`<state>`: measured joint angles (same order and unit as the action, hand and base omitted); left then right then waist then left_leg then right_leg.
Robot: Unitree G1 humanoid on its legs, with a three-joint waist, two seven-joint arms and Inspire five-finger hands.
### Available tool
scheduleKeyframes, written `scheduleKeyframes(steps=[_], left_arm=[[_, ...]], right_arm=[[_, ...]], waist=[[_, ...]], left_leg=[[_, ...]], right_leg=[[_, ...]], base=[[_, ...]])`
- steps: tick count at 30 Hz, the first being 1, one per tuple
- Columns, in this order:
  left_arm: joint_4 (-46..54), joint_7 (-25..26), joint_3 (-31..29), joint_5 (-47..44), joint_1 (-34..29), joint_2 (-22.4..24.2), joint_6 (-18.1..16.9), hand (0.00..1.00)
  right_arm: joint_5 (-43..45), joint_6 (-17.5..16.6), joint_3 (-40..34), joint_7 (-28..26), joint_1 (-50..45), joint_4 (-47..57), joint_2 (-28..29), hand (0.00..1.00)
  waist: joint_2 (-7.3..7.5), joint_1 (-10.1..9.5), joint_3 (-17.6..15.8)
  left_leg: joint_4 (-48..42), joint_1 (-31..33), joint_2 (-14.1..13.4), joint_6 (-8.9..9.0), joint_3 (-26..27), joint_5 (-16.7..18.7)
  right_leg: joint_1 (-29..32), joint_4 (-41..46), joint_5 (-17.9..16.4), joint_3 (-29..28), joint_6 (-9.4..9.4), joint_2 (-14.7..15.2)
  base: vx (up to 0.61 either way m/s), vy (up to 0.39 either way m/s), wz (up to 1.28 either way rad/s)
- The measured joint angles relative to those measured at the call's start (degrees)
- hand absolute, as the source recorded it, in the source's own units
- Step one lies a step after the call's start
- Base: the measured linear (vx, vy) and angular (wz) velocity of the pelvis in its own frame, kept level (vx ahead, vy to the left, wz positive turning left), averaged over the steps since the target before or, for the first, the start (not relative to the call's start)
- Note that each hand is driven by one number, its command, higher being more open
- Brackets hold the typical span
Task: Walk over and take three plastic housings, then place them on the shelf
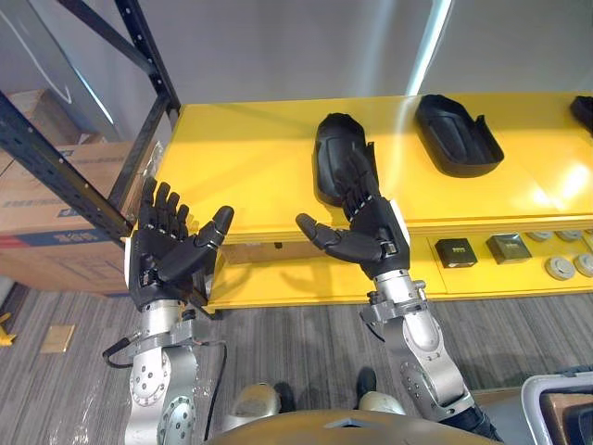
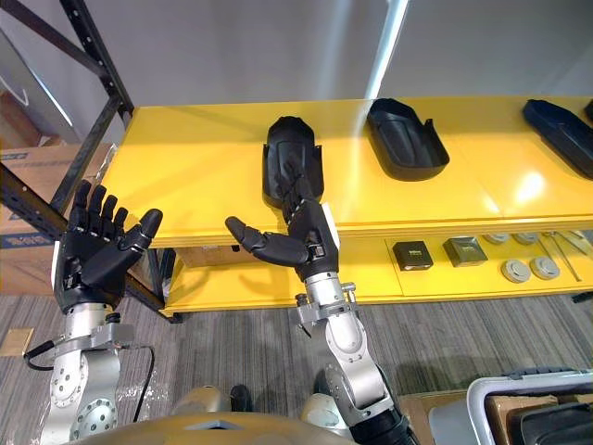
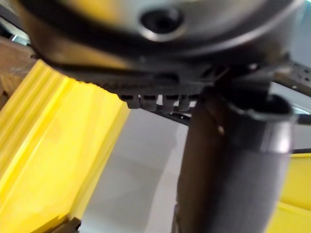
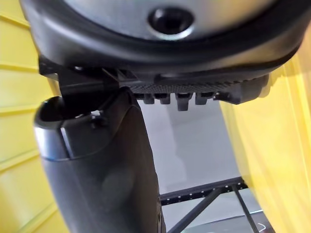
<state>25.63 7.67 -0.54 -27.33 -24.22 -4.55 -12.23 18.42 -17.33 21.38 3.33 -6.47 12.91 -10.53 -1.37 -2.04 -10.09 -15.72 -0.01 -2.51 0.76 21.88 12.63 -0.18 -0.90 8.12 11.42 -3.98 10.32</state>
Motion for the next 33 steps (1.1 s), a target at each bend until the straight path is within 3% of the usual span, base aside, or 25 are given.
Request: scheduleKeyframes(steps=[4, 7, 9, 11, 15, 19, 21, 25, 28, 33], left_arm=[[-1.57, 1.78, 0.71, 0.39, -0.06, -0.02, -0.38, 1.0], [-1.66, 2.95, 0.75, -0.14, -0.53, 0.03, -0.73, 1.0], [-3.52, 3.11, 0.69, -0.06, -0.87, 0.32, -2.54, 1.0], [-3.9, 3.03, 0.54, -0.09, -1.21, 0.33, -2.69, 1.0], [-4.96, 1.59, 2.32, -0.12, 0.82, 0.14, -4.95, 1.0], [-8.77, 2.2, 6.03, 0.33, 5.96, -0.63, -5.13, 1.0], [-8.79, 2.04, 6.11, 0.78, 5.82, -0.69, -5.13, 1.0], [-8.77, 0.21, 5.75, 0.41, 5.59, -1.5, -5.13, 1.0], [-8.77, -0.35, 5.78, -0.13, 5.59, -1.51, -5.35, 1.0], [-8.74, 1.37, 7.71, 0.95, 7.46, -1.3, -7.22, 1.0]], right_arm=[[0.1, -2.49, -0.42, -1.35, 0.32, 0.0, -0.48, 1.0], [1.21, -2.52, -0.82, -2.76, 0.33, 0.0, -1.21, 1.0], [2.83, -2.76, -0.83, -3.88, 0.85, -0.84, -2.98, 1.0], [2.37, -2.77, -1.42, -4.46, 1.45, -1.12, -4.03, 1.0], [2.8, -3.41, -6.41, -4.57, 1.71, -1.03, -4.47, 1.0], [3.31, -4.94, -10.15, -2.97, 0.51, -0.99, -3.03, 1.0], [3.65, -5.81, -10.16, -2.65, -0.06, -0.94, -2.25, 1.0], [4.94, -7.0, -8.73, -3.65, -2.06, 1.79, 0.32, 1.0], [4.76, -7.03, -6.62, -5.94, -1.27, 3.91, 0.23, 1.0], [4.49, -6.58, -2.27, -8.72, 8.73, 3.48, -0.21, 1.0]], waist=[[-0.01, 0.58, 0.05], [-0.52, 0.5, -0.07], [-1.47, -1.33, -0.84], [-2.04, -2.14, -1.12], [-2.13, 0.15, -1.04], [-1.86, 1.64, -1.05], [-1.63, 2.24, -0.94], [-0.75, 2.13, -0.46], [-0.64, 1.93, -0.46], [-0.16, 0.55, -0.78]], left_leg=[[-0.11, -0.3, -0.56, 0.13, -0.02, 0.22], [-4.52, 1.5, -3.19, 1.55, -0.67, 1.82], [-17.4, 6.38, -3.97, 2.38, -12.58, 1.89], [-19.46, 7.42, -3.7, 3.4, -17.14, 1.41], [-8.37, 4.14, -2.53, 3.46, -13.76, 1.34], [0.26, 0.54, -0.54, 0.91, -10.69, -0.37], [1.18, -0.01, -0.02, 0.69, -10.75, -0.81], [5.87, -0.56, 1.21, 0.65, -12.41, -3.35], [8.57, -0.42, 1.17, 1.81, -13.35, -4.55], [11.14, 1.0, 0.44, 2.5, -14.4, -7.79]], right_leg=[[-0.69, -0.22, -0.15, 0.38, 0.21, -0.56], [-0.81, -0.34, -0.69, 0.8, -0.15, -2.37], [-0.93, 0.19, -2.0, -1.13, -0.14, -4.38], [-0.88, -0.42, -2.11, -3.03, -0.13, -4.64], [-0.54, -3.6, 0.3, -2.26, -0.38, -3.3], [-0.53, -3.58, 1.3, -1.07, -1.66, -1.38], [-0.79, -3.58, 1.3, -0.77, -1.68, -0.97], [-0.79, -3.58, 1.19, 1.63, -1.67, -0.1], [-0.54, -3.58, 0.92, 3.76, -1.33, -0.05], [1.11, -3.56, 0.94, 6.14, -1.18, -0.66]], base=[[0.03, -0.014, 0.0], [0.03, -0.063, -0.01], [-0.02, -0.054, -0.39], [0.01, 0.011, -0.43], [0.04, 0.03, 0.05], [-0.02, 0.049, 0.12], [-0.04, 0.047, 0.07], [-0.04, 0.003, 0.28], [-0.03, -0.042, 0.42], [-0.02, -0.06, 0.24]])
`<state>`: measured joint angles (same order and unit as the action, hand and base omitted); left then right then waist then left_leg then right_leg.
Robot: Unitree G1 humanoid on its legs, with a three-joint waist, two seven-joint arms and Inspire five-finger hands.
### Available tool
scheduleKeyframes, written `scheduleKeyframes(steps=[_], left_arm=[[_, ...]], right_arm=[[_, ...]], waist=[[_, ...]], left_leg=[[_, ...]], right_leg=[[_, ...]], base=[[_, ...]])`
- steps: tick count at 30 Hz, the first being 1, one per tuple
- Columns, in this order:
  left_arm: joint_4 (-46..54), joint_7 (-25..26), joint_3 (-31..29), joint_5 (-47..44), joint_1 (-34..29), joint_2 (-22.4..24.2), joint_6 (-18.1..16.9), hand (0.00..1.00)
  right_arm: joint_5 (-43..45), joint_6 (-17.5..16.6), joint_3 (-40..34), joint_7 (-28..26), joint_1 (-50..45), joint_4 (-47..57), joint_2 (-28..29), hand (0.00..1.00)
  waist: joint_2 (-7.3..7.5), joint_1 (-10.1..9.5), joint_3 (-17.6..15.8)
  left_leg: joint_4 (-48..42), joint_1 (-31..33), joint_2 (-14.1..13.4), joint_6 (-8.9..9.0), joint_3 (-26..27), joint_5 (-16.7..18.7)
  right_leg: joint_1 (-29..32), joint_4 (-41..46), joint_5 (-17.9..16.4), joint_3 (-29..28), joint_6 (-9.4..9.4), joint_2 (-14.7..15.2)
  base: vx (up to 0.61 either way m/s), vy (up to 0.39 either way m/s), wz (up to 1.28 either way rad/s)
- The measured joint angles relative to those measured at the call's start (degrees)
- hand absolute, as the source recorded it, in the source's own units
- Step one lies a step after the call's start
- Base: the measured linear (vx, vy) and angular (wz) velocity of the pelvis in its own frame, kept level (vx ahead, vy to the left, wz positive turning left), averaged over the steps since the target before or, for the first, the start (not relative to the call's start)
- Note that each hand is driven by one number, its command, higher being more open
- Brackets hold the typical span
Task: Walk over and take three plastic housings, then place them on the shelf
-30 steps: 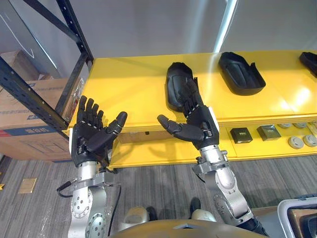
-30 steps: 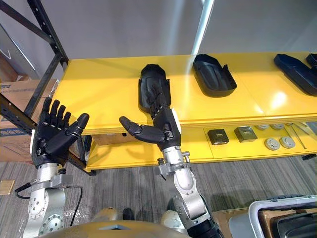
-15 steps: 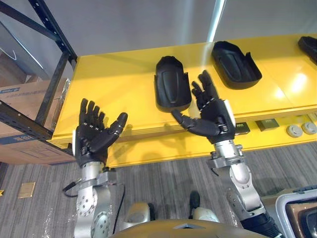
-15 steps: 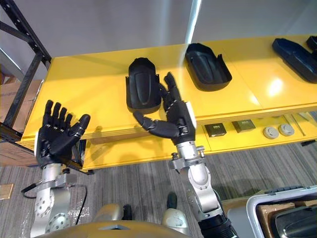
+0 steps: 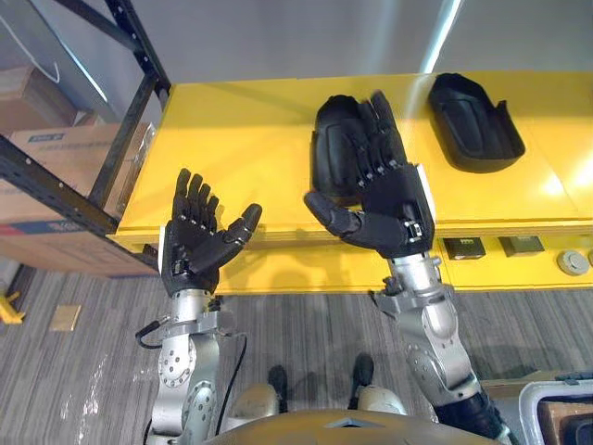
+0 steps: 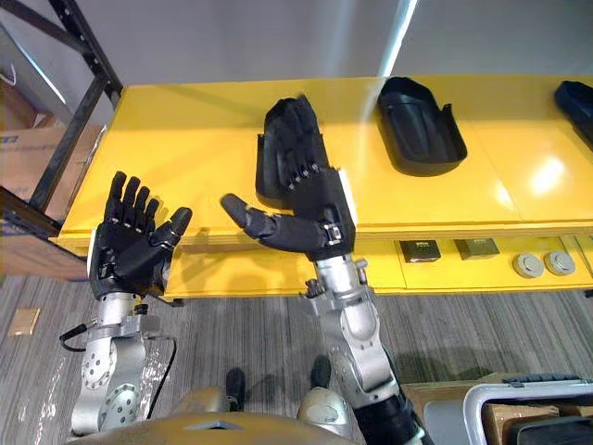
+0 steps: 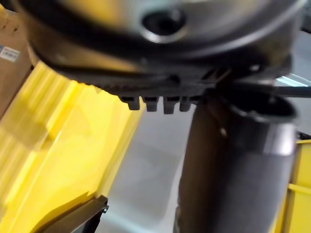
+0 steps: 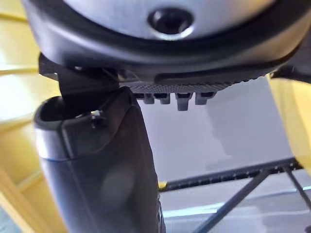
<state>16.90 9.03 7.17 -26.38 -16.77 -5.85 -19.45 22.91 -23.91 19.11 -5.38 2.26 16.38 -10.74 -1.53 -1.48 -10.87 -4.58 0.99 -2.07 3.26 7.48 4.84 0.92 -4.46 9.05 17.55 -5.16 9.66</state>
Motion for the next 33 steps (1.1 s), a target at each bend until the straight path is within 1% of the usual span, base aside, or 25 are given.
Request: scheduleKeyframes(steps=[3, 4, 6, 7, 8, 9, 10, 11, 13, 16, 18, 20, 22, 24, 25, 27, 28, 29, 30, 33], left_arm=[[0.21, 2.35, -0.08, 0.14, 1.18, 0.26, -1.65, 1.0], [0.49, 3.05, -0.14, 0.28, 1.35, 0.27, -1.71, 1.0], [1.59, 5.24, -0.19, 0.27, 1.58, 0.27, -2.15, 1.0], [1.6, 5.59, -0.19, 0.27, 1.61, 0.27, -2.52, 1.0], [1.6, 6.18, -0.22, 0.27, 1.61, 0.29, -3.16, 1.0], [1.61, 6.32, -0.23, 0.27, 1.61, 0.28, -3.27, 1.0], [1.6, 7.73, -0.17, 1.3, 1.62, 0.34, -3.34, 1.0], [1.61, 8.09, -0.17, 2.26, 1.64, 0.34, -3.35, 1.0], [1.61, 8.29, -0.08, 2.86, 1.66, 0.32, -3.35, 1.0], [1.61, 8.83, 0.0, 4.53, 1.65, 0.31, -3.35, 1.0], [1.61, 9.5, 0.31, 4.53, 1.63, 0.33, -3.35, 1.0], [1.61, 10.05, 0.68, 4.54, 1.54, 0.33, -3.35, 1.0], [1.61, 10.41, 1.25, 4.55, 1.47, 0.34, -3.35, 1.0], [1.62, 10.44, 1.44, 4.58, 0.71, 0.35, -3.35, 1.0], [1.62, 10.43, 1.43, 4.53, 0.37, 0.35, -3.35, 1.0], [1.65, 10.29, 1.4, 4.48, -1.24, 0.36, -3.38, 1.0], [1.65, 10.25, 1.41, 4.42, -1.71, 0.36, -3.38, 1.0], [1.65, 10.05, 1.46, 4.36, -2.17, 0.36, -3.38, 1.0], [1.65, 9.43, 1.59, 4.36, -2.07, 0.35, -3.38, 1.0], [1.65, 8.33, 2.19, 4.36, -2.16, 0.32, -3.69, 1.0]], right_arm=[[-0.03, 1.36, 2.12, -0.79, 3.01, -0.03, 0.13, 1.0], [-0.03, 1.87, 2.4, -0.99, 3.16, -0.03, 0.23, 1.0], [-0.02, 5.15, 3.7, -1.4, 3.17, -0.07, 0.3, 1.0], [-0.02, 6.14, 4.13, -1.4, 3.17, -0.18, 0.3, 1.0], [-0.01, 8.09, 4.96, -1.38, 3.16, -0.54, 0.31, 1.0], [-0.01, 8.64, 5.23, -1.37, 3.17, -0.72, 0.31, 1.0], [-0.02, 11.31, 7.04, -0.72, 3.19, -2.4, 0.33, 1.0], [-0.02, 11.92, 7.57, -0.34, 3.18, -3.11, 0.34, 1.0], [-0.69, 14.49, 9.16, 1.1, 3.14, -5.75, 0.35, 1.0], [-4.87, 15.06, 10.08, 3.52, 3.12, -7.37, 0.33, 1.0], [-9.21, 14.7, 10.59, 7.13, 3.16, -7.39, 0.37, 1.0], [-11.4, 14.07, 10.42, 9.39, 3.02, -7.22, 0.37, 1.0], [-11.42, 12.76, 9.51, 10.04, 1.6, -5.55, 0.45, 1.0], [-12.08, 9.98, 7.91, 9.39, -3.43, -0.23, 0.37, 1.0], [-12.08, 8.92, 7.79, 8.49, -4.96, 1.14, 0.34, 1.0], [-10.49, 5.36, 6.44, 2.87, -9.88, 5.35, -0.22, 1.0], [-10.1, 4.99, 6.24, 1.37, -10.62, 6.02, -0.45, 1.0], [-8.41, 4.24, 6.08, -1.69, -11.7, 6.57, -0.93, 1.0], [-7.33, 4.06, 5.89, -4.19, -12.96, 6.6, -0.98, 1.0], [-4.67, 4.44, 5.8, -8.63, -16.2, 6.56, -2.19, 1.0]], waist=[[0.5, -0.11, -0.29], [0.64, -0.1, -0.35], [0.97, -0.08, -0.42], [0.97, -0.07, -0.42], [0.96, -0.07, -0.42], [0.96, -0.07, -0.42], [0.96, -0.05, -0.42], [0.96, -0.03, -0.42], [0.96, -0.03, -0.43], [0.92, -0.01, -0.45], [0.91, 0.11, -0.46], [0.89, 0.15, -0.47], [0.86, 0.17, -0.51], [0.84, 0.32, -0.53], [0.84, 0.4, -0.53], [0.87, 0.94, -0.54], [0.88, 1.06, -0.55], [0.91, 1.82, -0.57], [1.03, 2.09, -0.67], [1.24, 1.82, -0.79]], left_leg=[[-0.11, 0.08, 0.01, -0.21, 0.03, -0.2], [-0.12, 0.07, 0.04, -0.21, 0.04, -0.21], [-0.09, -0.04, 0.13, -0.22, 0.08, -0.21], [-0.05, -0.11, 0.14, -0.21, 0.09, -0.2], [0.04, -0.31, 0.14, -0.21, 0.1, -0.2], [0.09, -0.38, 0.14, -0.21, 0.1, -0.2], [0.7, -0.71, 0.14, -0.14, 0.05, -0.17], [0.89, -0.84, 0.15, 0.11, 0.05, -0.05], [1.42, -1.13, 0.24, 0.26, 0.05, -0.12], [2.32, -1.4, 0.28, 0.37, -0.04, -0.58], [2.98, -1.51, 0.25, 0.45, -0.04, -0.89], [2.98, -1.51, 0.26, 0.45, 0.02, -0.9], [3.01, -1.52, 0.26, 0.45, 0.13, -0.9], [3.03, -1.66, 0.24, 0.45, 0.36, -0.9], [3.02, -1.69, 0.22, 0.45, 0.52, -0.9], [3.21, -2.29, 0.13, 0.55, 1.47, -0.75], [3.34, -2.53, 0.1, 0.59, 1.8, -0.69], [3.57, -2.61, 0.08, 0.6, 1.98, -0.61], [3.77, -2.86, 0.01, 0.62, 2.27, -0.59], [3.78, -3.43, -0.27, 0.65, 3.33, -0.18]], right_leg=[[-0.14, 0.01, 0.01, 0.17, -0.02, 0.07], [-0.17, 0.01, 0.02, 0.17, -0.03, 0.11], [-0.29, 0.01, 0.03, 0.18, -0.04, 0.22], [-0.34, 0.01, 0.03, 0.18, -0.04, 0.23], [-0.5, 0.01, 0.02, 0.18, -0.04, 0.22], [-0.55, 0.01, 0.02, 0.18, -0.04, 0.22], [-0.95, 0.01, -0.02, 0.29, -0.04, 0.21], [-0.99, 0.01, -0.02, 0.31, -0.04, 0.21], [-1.07, 0.01, -0.02, 0.33, -0.04, 0.28], [-1.08, 0.01, -0.04, 0.58, -0.02, 0.28], [-1.06, 0.01, -0.1, 0.88, 0.03, 0.29], [-1.05, 0.01, -0.14, 0.87, 0.06, 0.29], [-1.01, 0.0, -0.17, 0.8, 0.08, 0.29], [-0.96, 0.0, -0.33, 0.65, 0.1, 0.25], [-0.94, 0.0, -0.38, 0.54, 0.07, 0.24], [-0.93, 0.0, -0.51, -0.3, 0.02, 0.14], [-0.94, 0.0, -0.52, -0.58, 0.01, 0.1], [-0.94, 0.0, -0.56, -0.7, -0.01, 0.09], [-0.91, 0.0, -0.56, -0.9, -0.01, 0.0], [-0.93, 0.0, -0.57, -2.04, 0.0, -0.32]], base=[[-0.01, -0.009, 0.04], [0.0, 0.0, 0.0], [0.0, 0.0, 0.0], [0.0, 0.0, 0.0], [0.0, 0.0, 0.0], [0.0, 0.0, 0.0], [0.0, 0.0, 0.0], [0.0, 0.0, 0.0], [0.0, 0.0, 0.0], [-0.01, 0.0, 0.04], [-0.01, -0.002, 0.08], [0.0, 0.0, 0.02], [0.0, 0.0, 0.0], [0.01, 0.003, -0.02], [0.03, 0.004, -0.09], [0.01, 0.002, -0.19], [0.0, 0.001, -0.19], [-0.01, 0.001, -0.13], [-0.01, -0.003, -0.13], [-0.01, -0.005, -0.17]])
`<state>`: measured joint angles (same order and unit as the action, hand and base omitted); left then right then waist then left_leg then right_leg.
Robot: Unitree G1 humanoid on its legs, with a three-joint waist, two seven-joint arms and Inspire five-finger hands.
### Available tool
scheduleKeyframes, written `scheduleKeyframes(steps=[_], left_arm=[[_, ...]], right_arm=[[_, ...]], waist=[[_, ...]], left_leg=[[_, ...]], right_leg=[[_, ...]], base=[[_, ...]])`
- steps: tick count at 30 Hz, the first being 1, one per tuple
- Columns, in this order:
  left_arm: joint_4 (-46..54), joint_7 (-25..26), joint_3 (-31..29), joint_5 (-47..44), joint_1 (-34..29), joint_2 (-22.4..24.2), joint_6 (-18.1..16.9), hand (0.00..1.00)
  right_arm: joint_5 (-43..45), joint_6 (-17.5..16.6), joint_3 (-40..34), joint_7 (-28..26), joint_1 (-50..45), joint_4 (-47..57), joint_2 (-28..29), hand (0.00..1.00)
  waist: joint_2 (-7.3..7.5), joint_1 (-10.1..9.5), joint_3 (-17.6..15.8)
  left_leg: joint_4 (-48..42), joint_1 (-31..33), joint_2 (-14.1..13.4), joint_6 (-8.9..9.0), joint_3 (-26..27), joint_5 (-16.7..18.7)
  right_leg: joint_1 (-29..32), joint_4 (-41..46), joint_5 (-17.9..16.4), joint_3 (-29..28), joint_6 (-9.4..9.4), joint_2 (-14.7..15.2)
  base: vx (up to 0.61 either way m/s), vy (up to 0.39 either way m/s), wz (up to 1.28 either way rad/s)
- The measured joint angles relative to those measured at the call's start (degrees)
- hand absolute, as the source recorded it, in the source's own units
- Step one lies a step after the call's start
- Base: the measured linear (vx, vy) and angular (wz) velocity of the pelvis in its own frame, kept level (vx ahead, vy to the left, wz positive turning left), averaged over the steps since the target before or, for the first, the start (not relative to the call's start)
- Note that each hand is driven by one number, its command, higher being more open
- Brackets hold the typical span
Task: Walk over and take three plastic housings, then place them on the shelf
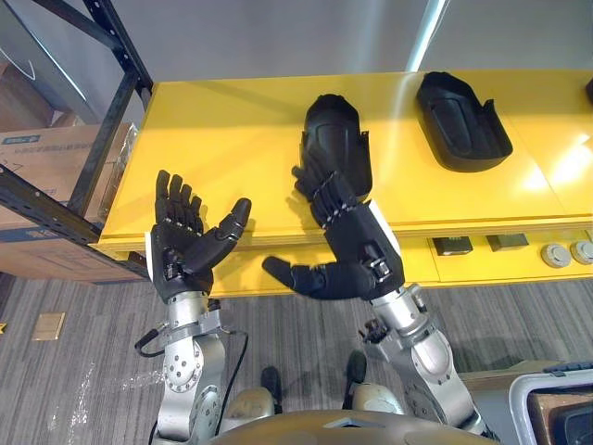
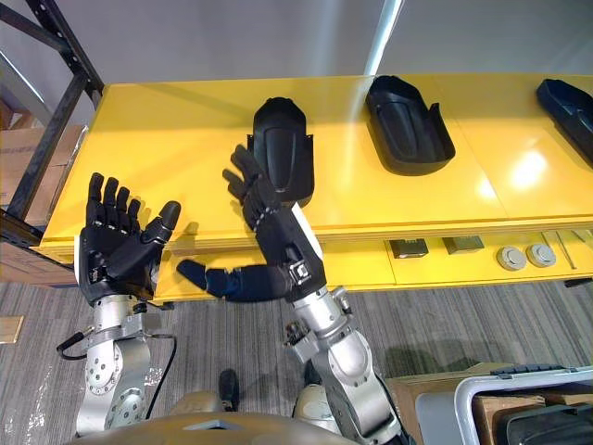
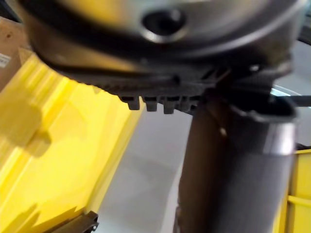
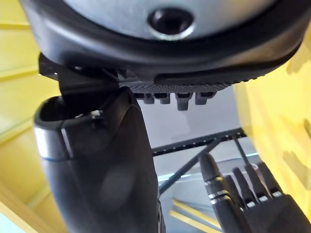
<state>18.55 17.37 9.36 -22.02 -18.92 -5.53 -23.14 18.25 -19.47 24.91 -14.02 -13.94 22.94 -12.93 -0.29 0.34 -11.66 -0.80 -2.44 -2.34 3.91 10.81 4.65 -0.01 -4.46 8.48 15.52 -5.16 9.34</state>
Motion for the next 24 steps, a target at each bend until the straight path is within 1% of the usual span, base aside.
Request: scheduleKeyframes(steps=[2, 8, 10, 13, 16, 18, 19, 21, 24], left_arm=[[0.12, -0.38, 0.5, 0.0, 0.03, -0.09, -0.64, 1.0], [0.16, -0.15, 1.12, 0.02, -0.89, -0.14, -0.7, 1.0], [0.16, 0.06, 1.27, 0.02, -1.28, -0.25, -0.7, 1.0], [0.16, 0.59, 1.63, 0.05, -1.3, -0.25, -0.7, 1.0], [0.16, 1.21, 1.69, 0.09, -1.33, -0.39, -0.7, 1.0], [0.16, 1.44, 1.64, 0.01, -1.49, -0.71, -0.82, 1.0], [0.15, 1.5, 1.63, -0.03, -1.61, -0.8, -0.88, 1.0], [0.15, 1.51, 1.67, -0.14, -1.86, -1.17, -0.95, 1.0], [0.14, 1.51, 1.93, -0.14, -1.8, -1.17, -1.59, 1.0]], right_arm=[[1.22, 0.0, -0.18, -2.35, -2.08, -0.2, -1.13, 1.0], [3.14, 0.05, -1.73, -5.3, -4.54, -0.66, -2.27, 1.0], [4.78, 0.09, -1.88, -5.66, -5.34, -0.85, -2.7, 1.0], [4.66, 0.14, -1.84, -5.64, -5.7, -2.28, -2.69, 1.0], [3.89, 0.57, -1.84, -4.46, -6.2, -4.67, -2.7, 1.0], [0.8, 0.53, -1.84, -0.92, -7.58, -4.78, -2.69, 1.0], [-0.01, 0.48, -1.85, -0.06, -7.79, -4.78, -2.69, 1.0], [0.0, -0.16, -1.89, 2.15, -7.85, -4.82, -2.66, 1.0], [-0.07, -1.62, -1.89, 3.93, -7.08, -4.83, -2.62, 1.0]], waist=[[0.25, 0.25, -0.28], [0.44, 1.25, -0.64], [0.43, 1.31, -0.65], [0.42, 1.39, -0.65], [0.33, 1.38, -0.72], [0.24, 1.34, -0.82], [0.24, 1.37, -0.82], [0.18, 1.42, -0.88], [0.04, 1.43, -0.96]], left_leg=[[0.01, 0.0, -0.09, -0.02, 0.07, 0.04], [0.0, 0.06, -0.26, 0.0, 0.26, 0.08], [-0.08, 0.47, -0.27, -0.1, 0.59, 0.0], [-0.35, 0.92, -0.31, -0.24, 0.58, -0.1], [-0.89, 1.01, -0.33, -0.21, 0.64, -0.08], [-0.9, 1.01, -0.33, -0.17, 0.64, -0.05], [-0.91, 1.0, -0.33, -0.17, 0.65, -0.04], [-0.94, 0.99, -0.33, -0.09, 0.72, 0.03], [-0.97, 0.98, -0.35, -0.05, 0.8, 0.05]], right_leg=[[0.04, 0.0, -0.03, -0.04, 0.02, -0.1], [0.22, 0.0, -0.24, -0.13, -0.01, -0.27], [0.93, 0.0, -0.24, -0.46, -0.02, -0.29], [1.27, 0.0, -0.24, -0.45, -0.02, -0.3], [1.25, 0.0, -0.25, -0.49, -0.03, -0.28], [1.26, 0.0, -0.26, -0.48, -0.04, -0.27], [1.26, 0.0, -0.27, -0.49, -0.04, -0.27], [1.26, 0.0, -0.27, -0.52, -0.04, -0.27], [1.26, -0.01, -0.26, -0.55, -0.04, -0.28]], base=[[0.0, -0.003, -0.04], [0.0, 0.0, -0.01], [0.01, -0.004, -0.05], [0.0, 0.0, 0.0], [0.0, 0.0, 0.0], [0.0, 0.0, 0.0], [0.0, 0.0, 0.0], [-0.02, -0.004, -0.01], [-0.02, -0.004, -0.01]])
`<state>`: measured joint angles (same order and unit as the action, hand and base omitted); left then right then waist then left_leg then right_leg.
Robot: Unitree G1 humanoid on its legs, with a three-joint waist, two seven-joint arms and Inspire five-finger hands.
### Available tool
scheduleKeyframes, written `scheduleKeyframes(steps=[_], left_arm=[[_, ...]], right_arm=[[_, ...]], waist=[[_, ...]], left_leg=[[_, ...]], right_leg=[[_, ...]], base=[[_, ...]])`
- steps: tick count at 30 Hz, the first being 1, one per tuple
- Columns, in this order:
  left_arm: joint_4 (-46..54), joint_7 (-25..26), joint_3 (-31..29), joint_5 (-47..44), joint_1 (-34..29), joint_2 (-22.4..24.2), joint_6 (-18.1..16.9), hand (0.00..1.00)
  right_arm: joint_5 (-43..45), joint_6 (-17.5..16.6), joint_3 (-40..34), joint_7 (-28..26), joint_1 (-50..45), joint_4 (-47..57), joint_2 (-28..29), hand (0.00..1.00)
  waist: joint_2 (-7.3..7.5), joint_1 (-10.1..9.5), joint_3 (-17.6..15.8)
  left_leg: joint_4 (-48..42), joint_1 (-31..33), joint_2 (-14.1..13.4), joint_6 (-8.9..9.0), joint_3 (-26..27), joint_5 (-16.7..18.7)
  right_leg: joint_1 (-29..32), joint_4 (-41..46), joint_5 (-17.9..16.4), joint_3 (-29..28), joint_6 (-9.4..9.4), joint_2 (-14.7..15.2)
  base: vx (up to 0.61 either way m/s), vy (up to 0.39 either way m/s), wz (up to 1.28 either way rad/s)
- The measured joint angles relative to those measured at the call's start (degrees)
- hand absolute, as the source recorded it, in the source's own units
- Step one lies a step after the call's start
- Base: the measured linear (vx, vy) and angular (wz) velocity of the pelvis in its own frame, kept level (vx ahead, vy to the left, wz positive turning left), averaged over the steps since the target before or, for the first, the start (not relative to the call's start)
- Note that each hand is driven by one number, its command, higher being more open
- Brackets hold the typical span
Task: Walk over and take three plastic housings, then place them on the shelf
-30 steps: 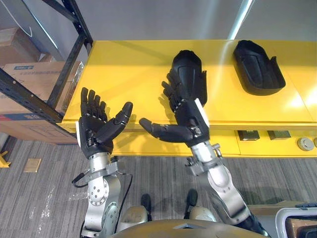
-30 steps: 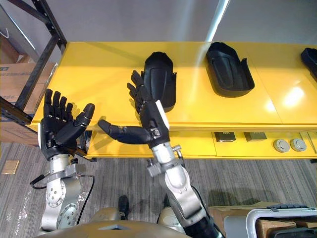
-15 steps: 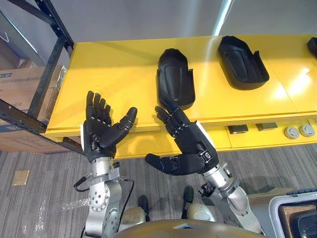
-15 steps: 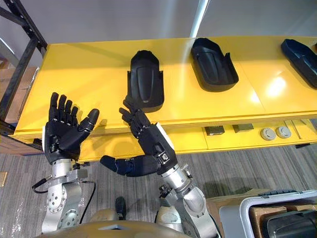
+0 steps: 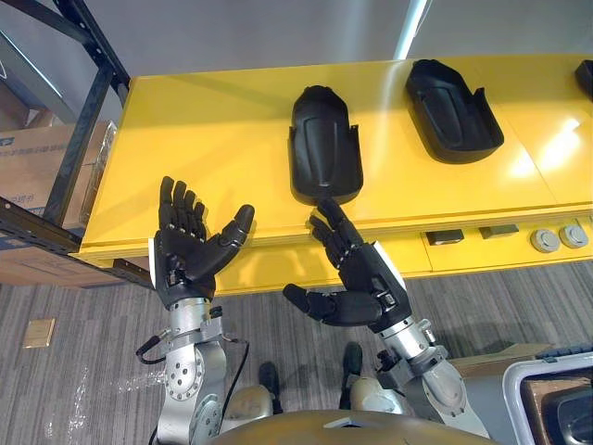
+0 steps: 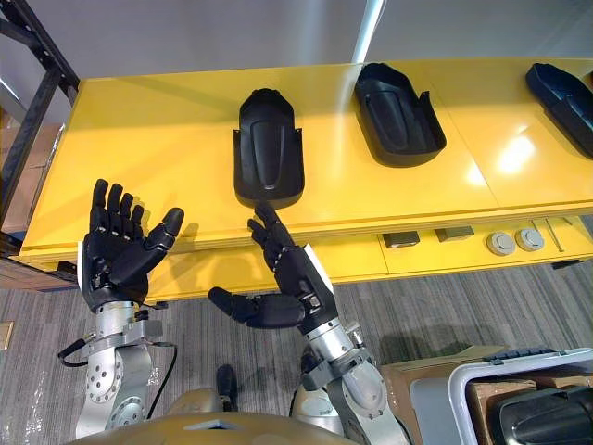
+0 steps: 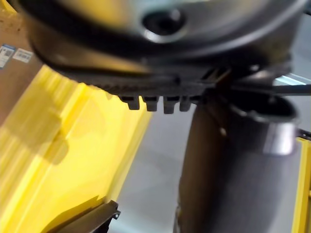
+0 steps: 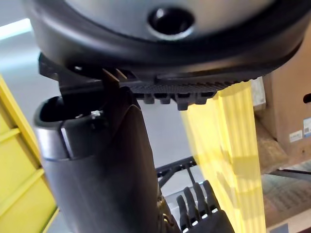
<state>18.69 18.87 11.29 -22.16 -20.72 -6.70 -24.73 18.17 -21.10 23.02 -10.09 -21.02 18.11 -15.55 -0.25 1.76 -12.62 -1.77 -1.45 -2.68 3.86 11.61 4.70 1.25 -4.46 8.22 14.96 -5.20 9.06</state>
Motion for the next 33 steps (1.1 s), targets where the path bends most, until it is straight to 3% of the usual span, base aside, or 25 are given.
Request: scheduleKeyframes(steps=[7, 33], left_arm=[[-0.01, -0.05, 1.85, 0.02, 1.18, -0.01, -0.12, 1.0], [-1.3, 0.36, 0.96, 0.16, 5.2, -0.11, 0.01, 1.0]], right_arm=[[-6.59, -1.04, 0.09, 5.39, 6.82, -3.98, 0.04, 1.0], [-11.07, -0.59, -1.32, 18.24, 20.33, -11.73, 2.4, 1.0]], waist=[[-0.92, -0.14, -0.54], [-1.71, -0.92, -1.57]], left_leg=[[-0.22, 0.01, -0.02, -0.12, 0.01, -0.09], [-1.15, 0.8, 0.08, -0.26, -1.41, -0.33]], right_leg=[[-0.01, 0.0, 0.04, 0.01, -0.01, 0.0], [-0.68, 0.01, 0.07, 1.9, -0.05, 0.34]], base=[[0.0, 0.0, 0.0], [-0.01, -0.002, 0.03]])
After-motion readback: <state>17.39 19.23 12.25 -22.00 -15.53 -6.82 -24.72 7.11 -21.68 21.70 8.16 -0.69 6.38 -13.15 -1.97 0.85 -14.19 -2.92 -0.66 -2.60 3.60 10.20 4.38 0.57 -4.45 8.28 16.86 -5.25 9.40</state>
